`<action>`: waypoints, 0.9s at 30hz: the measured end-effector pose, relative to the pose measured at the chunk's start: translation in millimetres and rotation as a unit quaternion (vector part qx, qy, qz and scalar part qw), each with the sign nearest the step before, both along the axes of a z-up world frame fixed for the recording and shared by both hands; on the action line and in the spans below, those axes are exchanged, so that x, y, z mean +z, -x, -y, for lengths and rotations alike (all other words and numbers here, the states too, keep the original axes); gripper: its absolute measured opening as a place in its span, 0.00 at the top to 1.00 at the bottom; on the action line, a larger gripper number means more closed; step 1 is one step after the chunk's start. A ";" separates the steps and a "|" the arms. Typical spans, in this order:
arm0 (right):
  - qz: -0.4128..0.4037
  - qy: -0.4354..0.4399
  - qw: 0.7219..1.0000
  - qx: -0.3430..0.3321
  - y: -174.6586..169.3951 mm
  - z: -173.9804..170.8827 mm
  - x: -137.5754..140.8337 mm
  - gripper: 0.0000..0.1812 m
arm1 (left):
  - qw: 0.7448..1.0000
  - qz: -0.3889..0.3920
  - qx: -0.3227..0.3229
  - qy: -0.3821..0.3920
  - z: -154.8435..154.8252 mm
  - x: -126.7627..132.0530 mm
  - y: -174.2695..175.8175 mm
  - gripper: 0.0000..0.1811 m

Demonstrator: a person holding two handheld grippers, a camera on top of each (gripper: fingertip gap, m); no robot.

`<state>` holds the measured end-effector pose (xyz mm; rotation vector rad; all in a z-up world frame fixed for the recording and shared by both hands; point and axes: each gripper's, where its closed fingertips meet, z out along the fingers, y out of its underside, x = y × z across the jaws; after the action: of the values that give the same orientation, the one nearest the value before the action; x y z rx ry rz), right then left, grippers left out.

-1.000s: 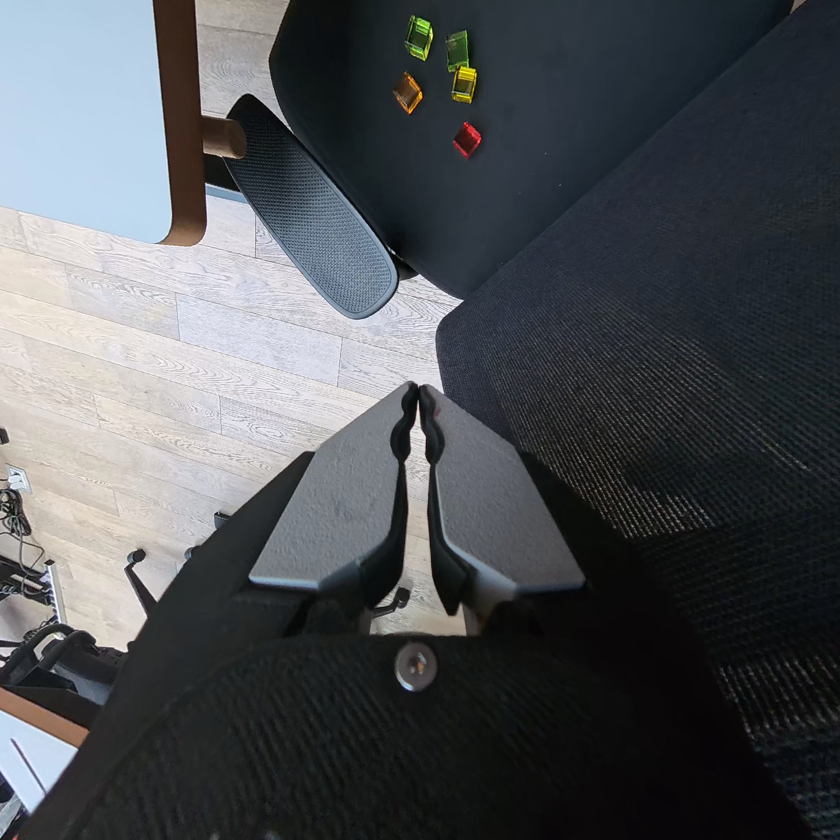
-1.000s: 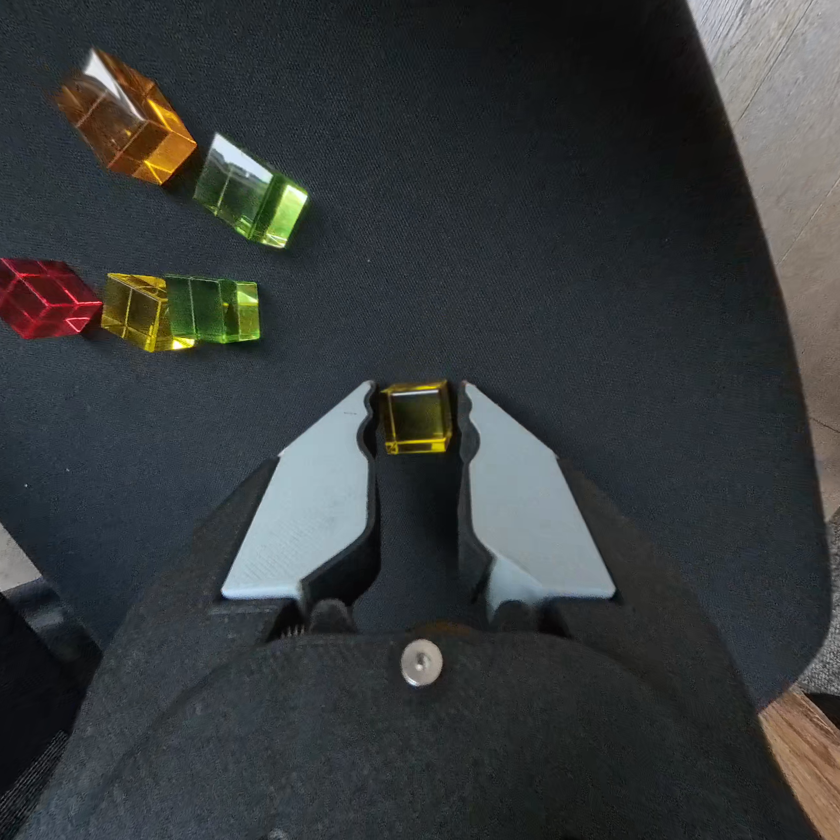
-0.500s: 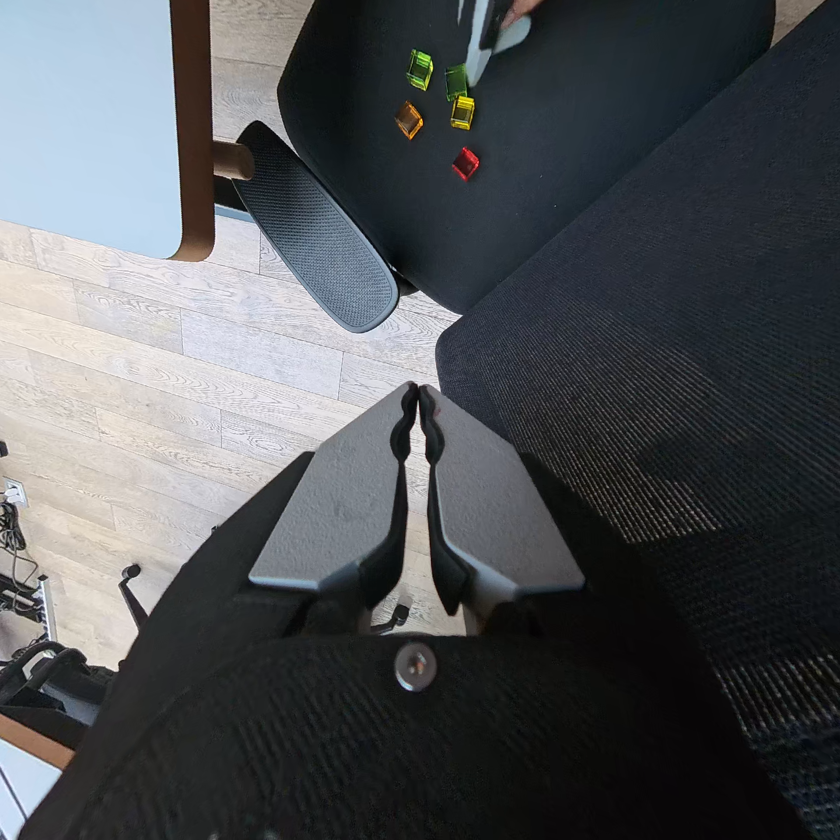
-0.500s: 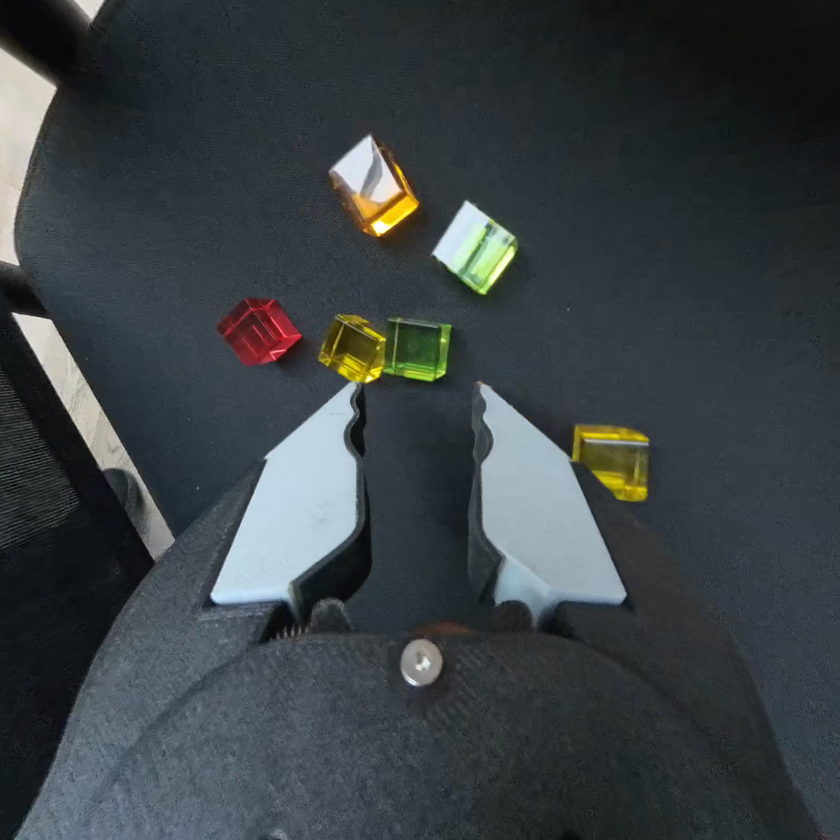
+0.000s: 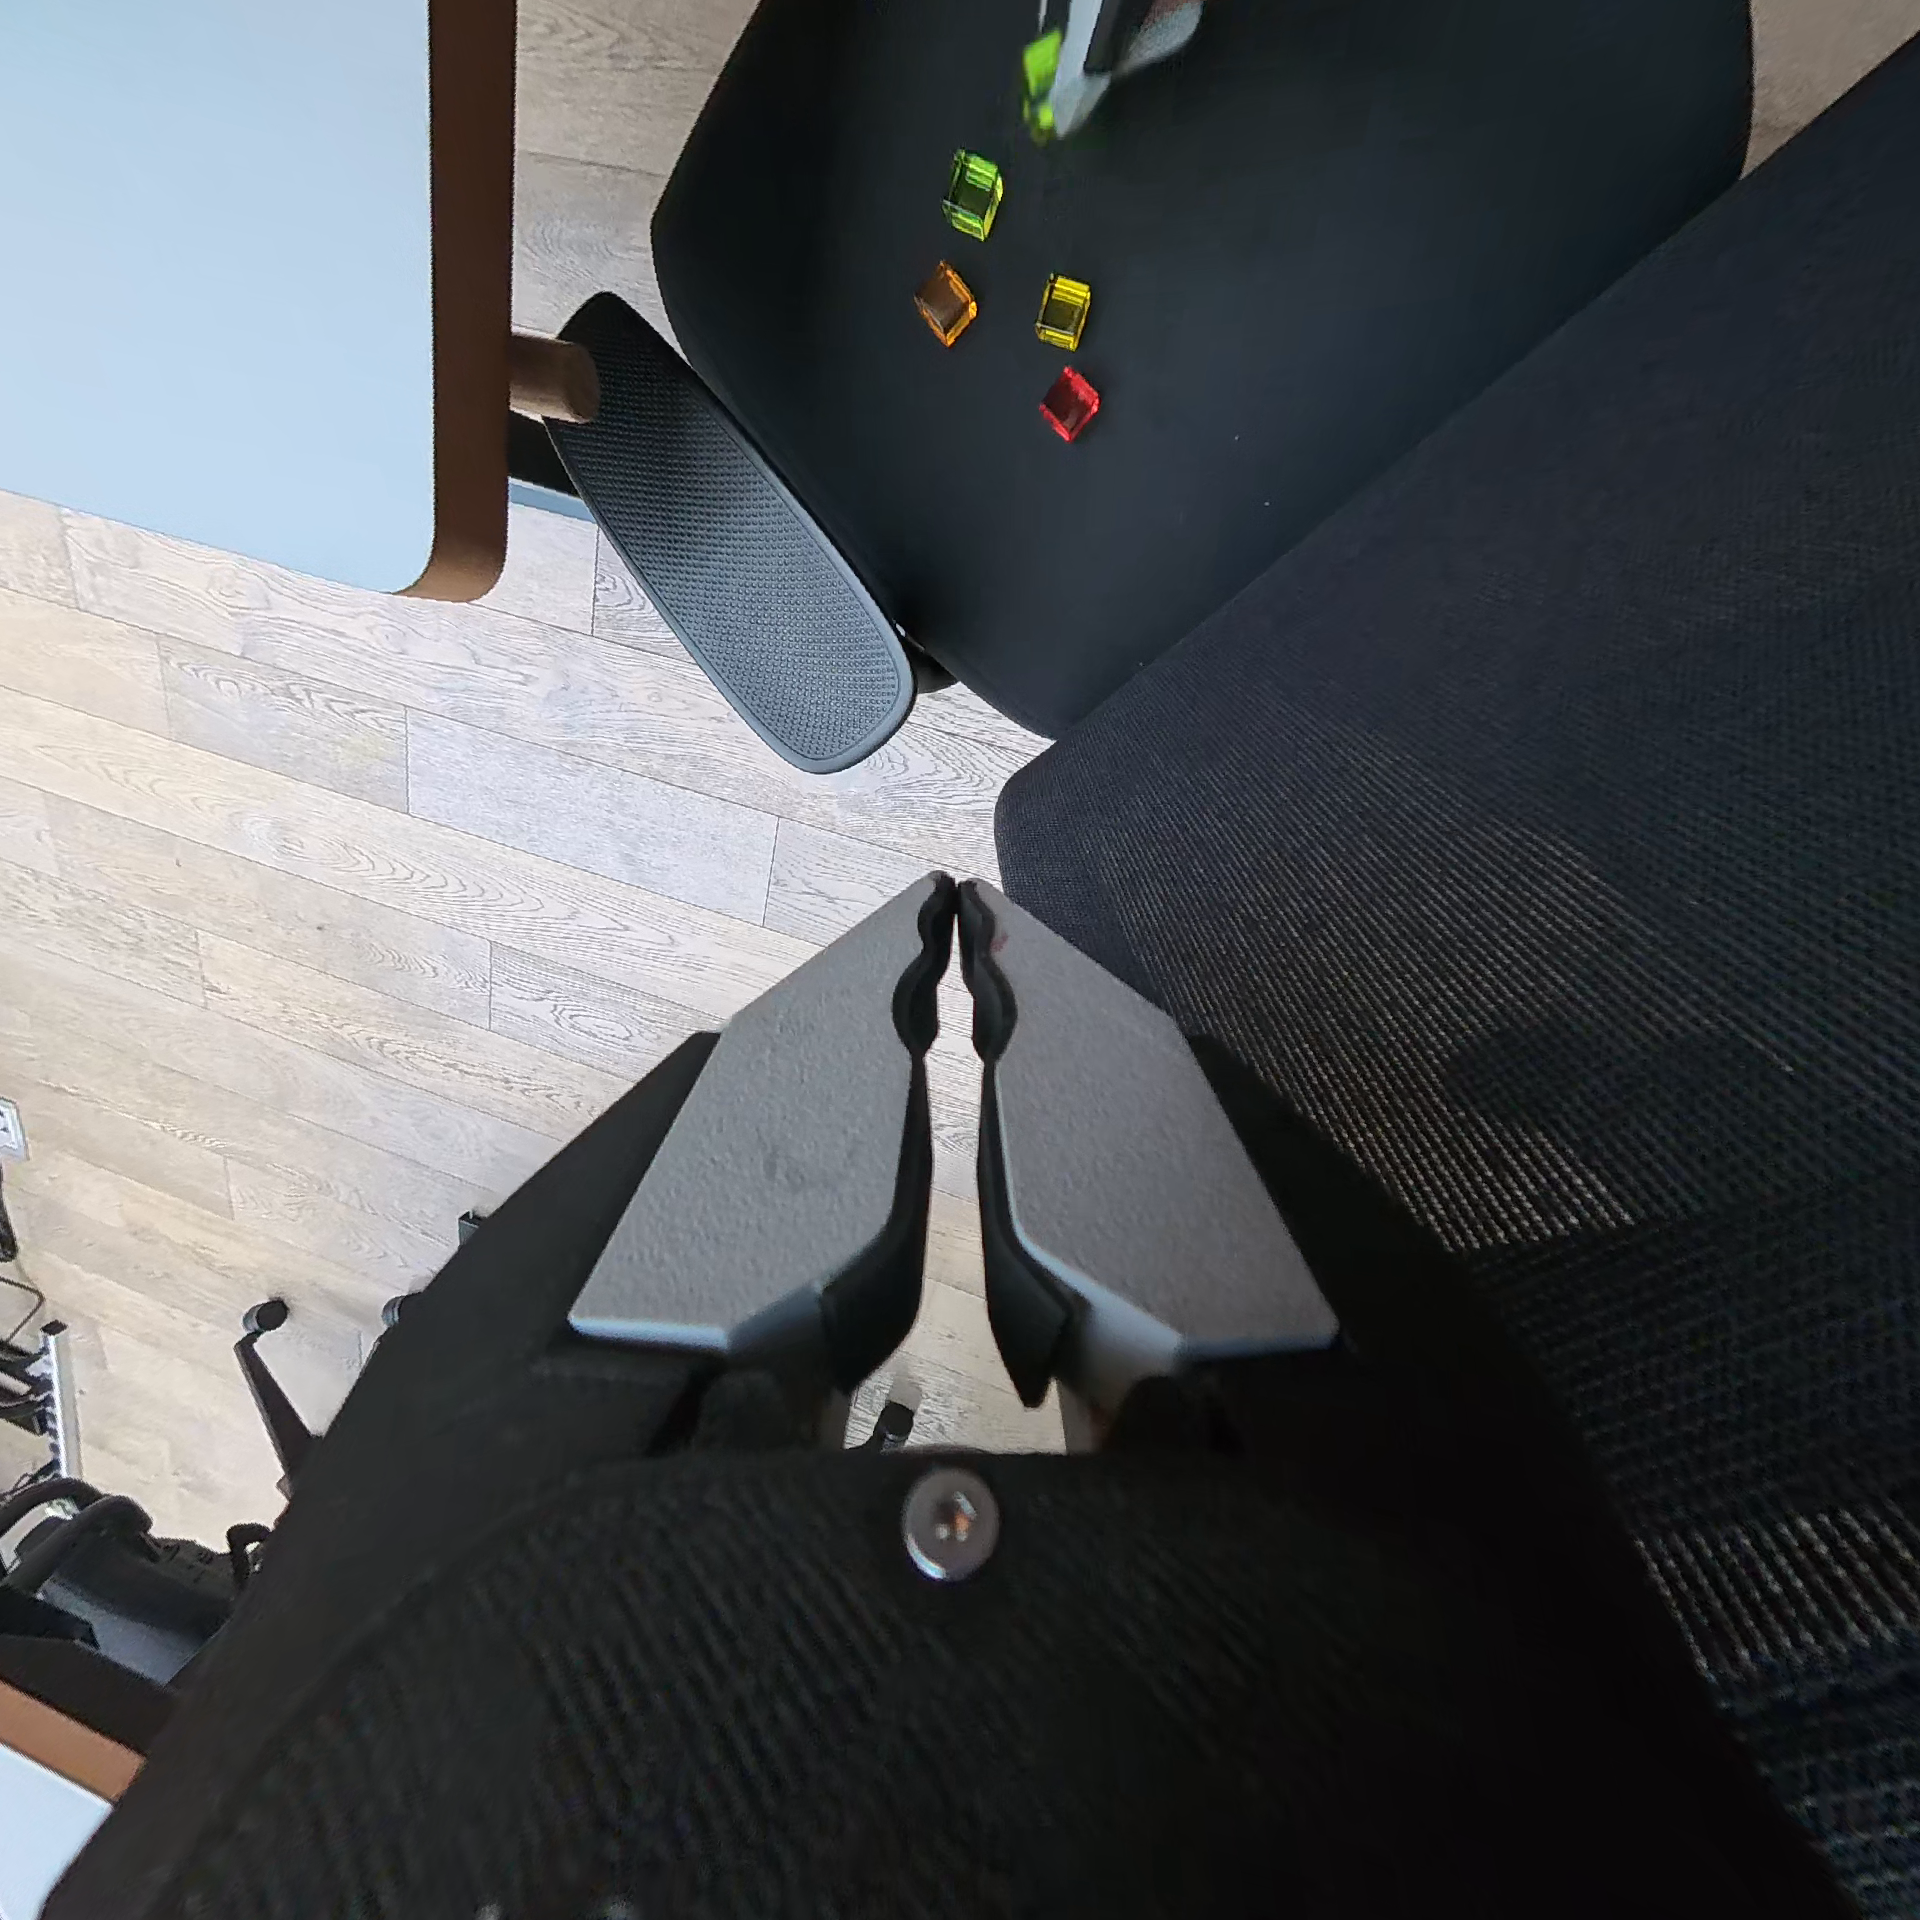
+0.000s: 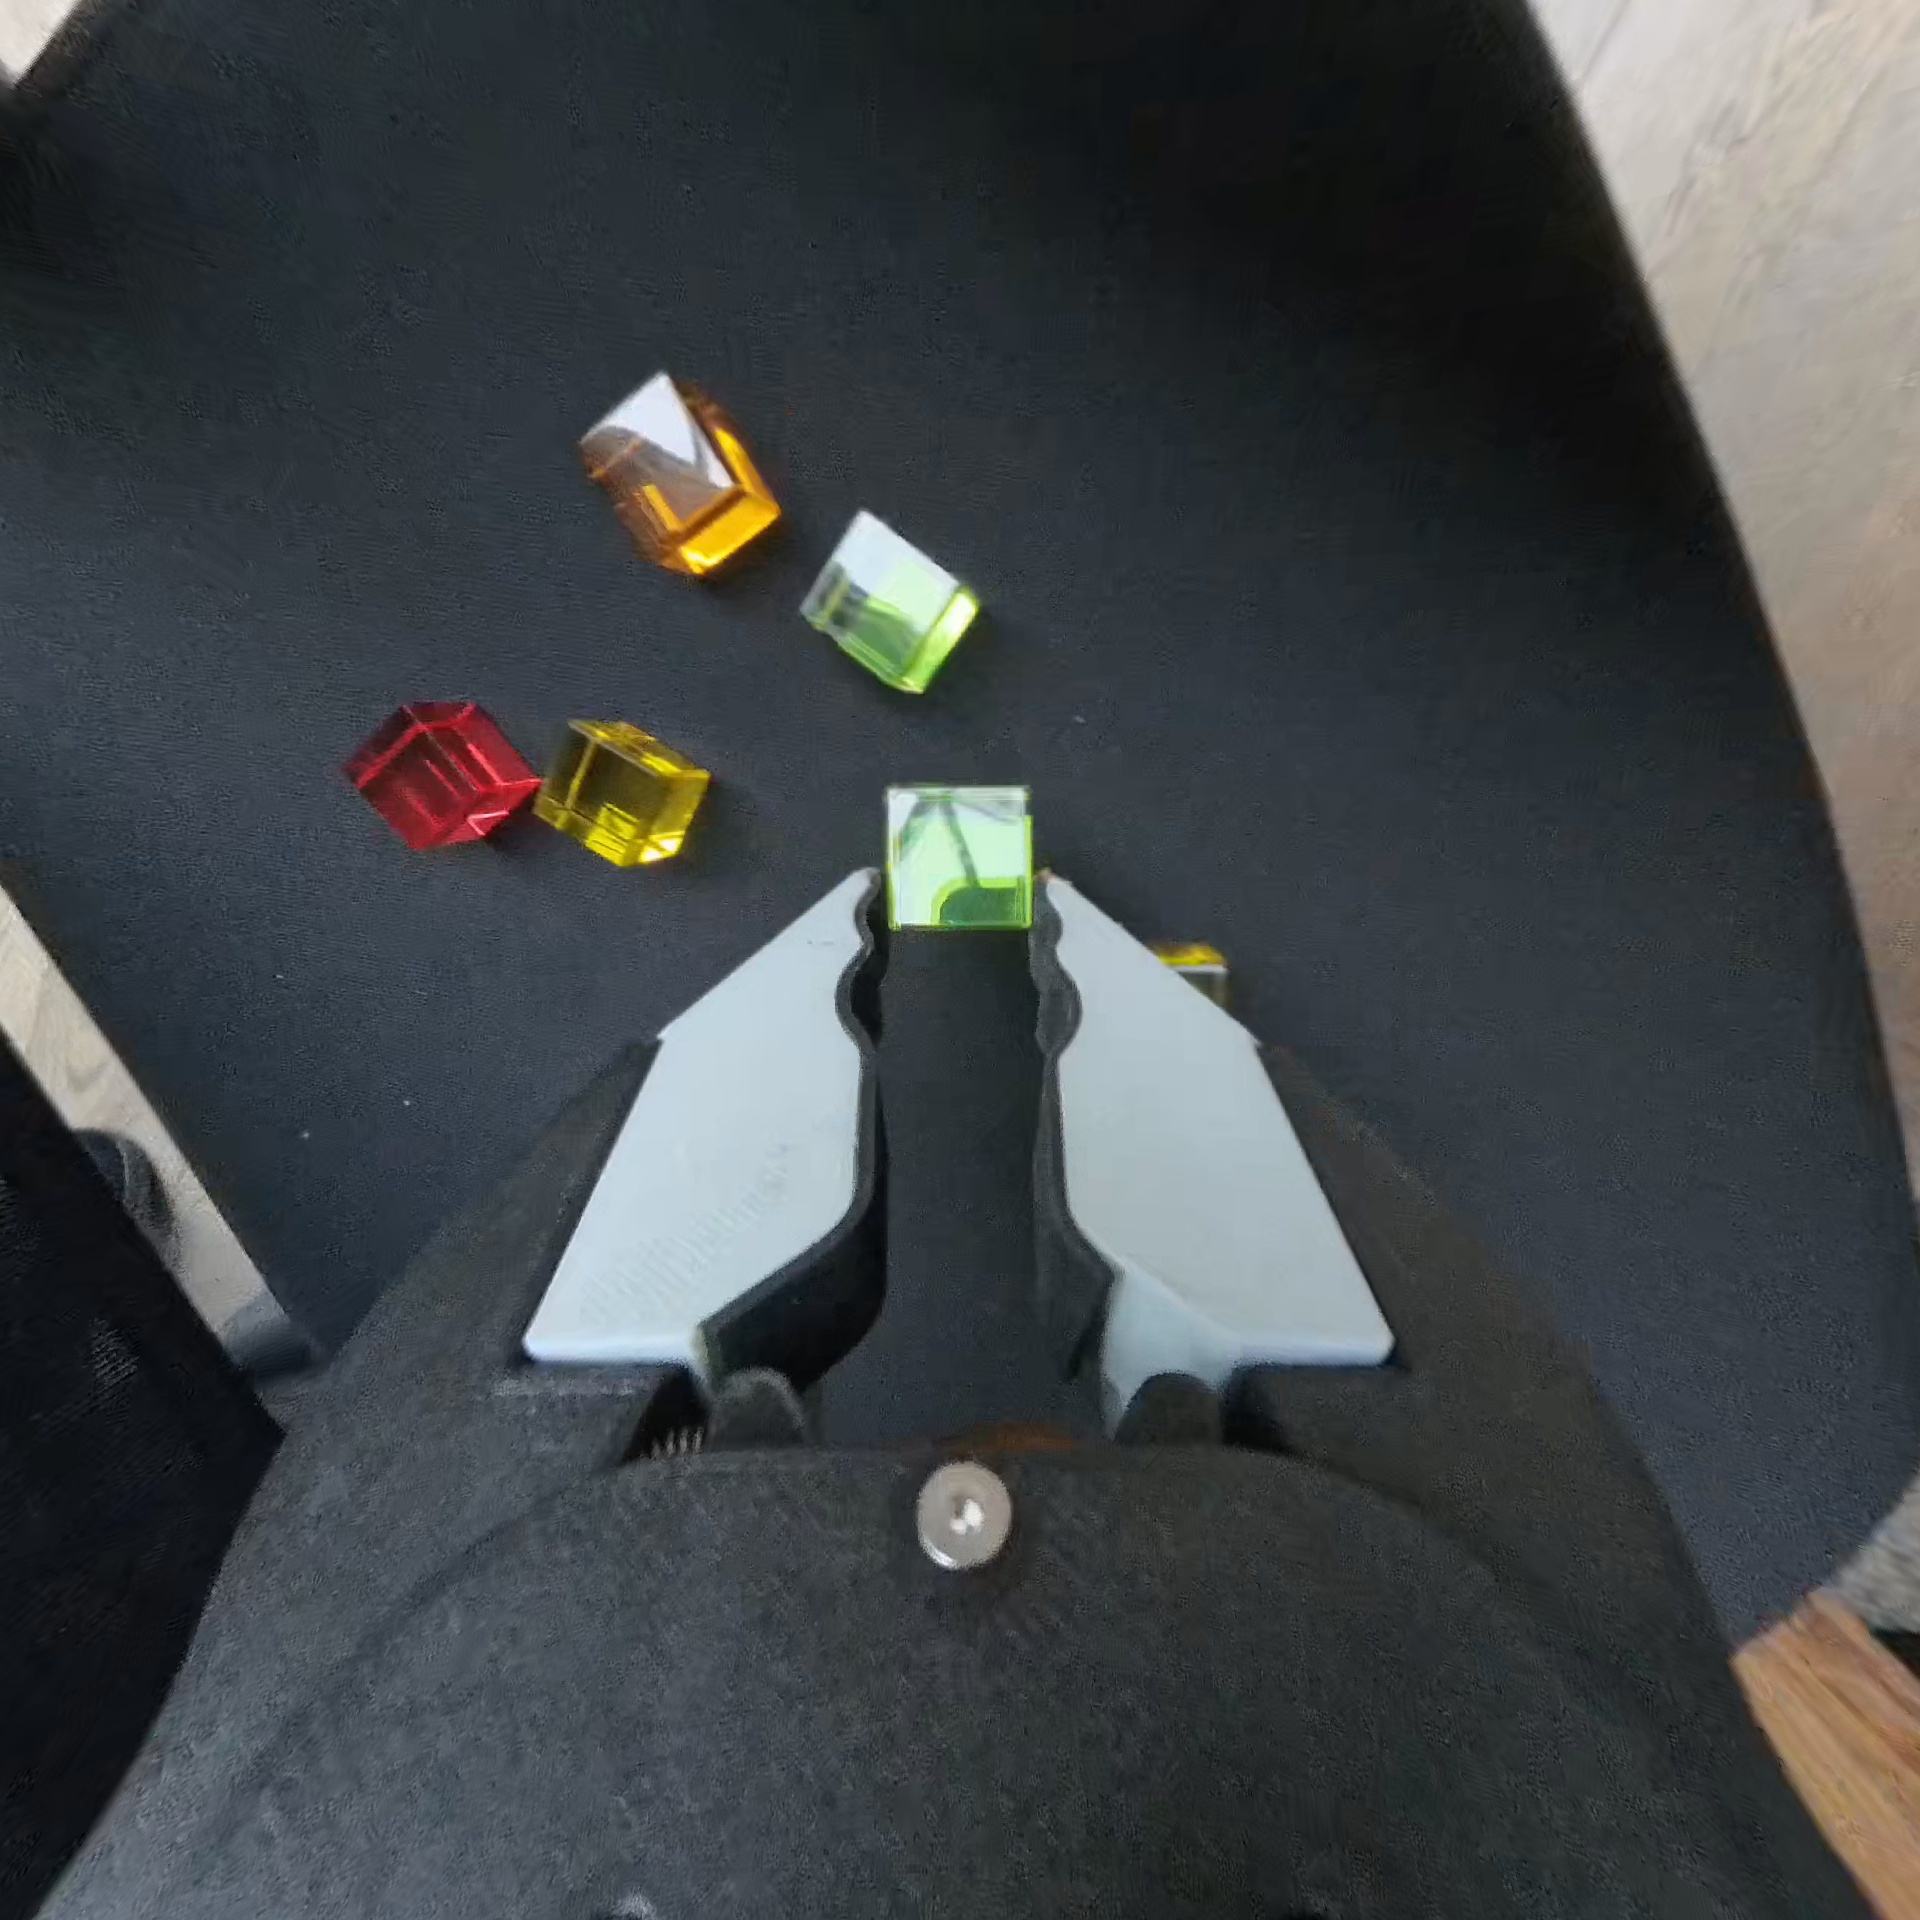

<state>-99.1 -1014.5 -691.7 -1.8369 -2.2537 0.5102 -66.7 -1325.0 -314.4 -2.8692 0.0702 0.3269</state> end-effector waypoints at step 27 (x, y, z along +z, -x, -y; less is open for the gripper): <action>0.055 -0.009 0.998 0.035 1.7 -30.2 -32.2 0.85 | 1.000 0.000 0.012 0.000 1.6 -0.1 1.3 1.00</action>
<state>-100.9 -984.3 -723.9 -1.8246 -2.3931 0.4066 -68.0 -1326.7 -314.5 -2.8724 0.0347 0.3331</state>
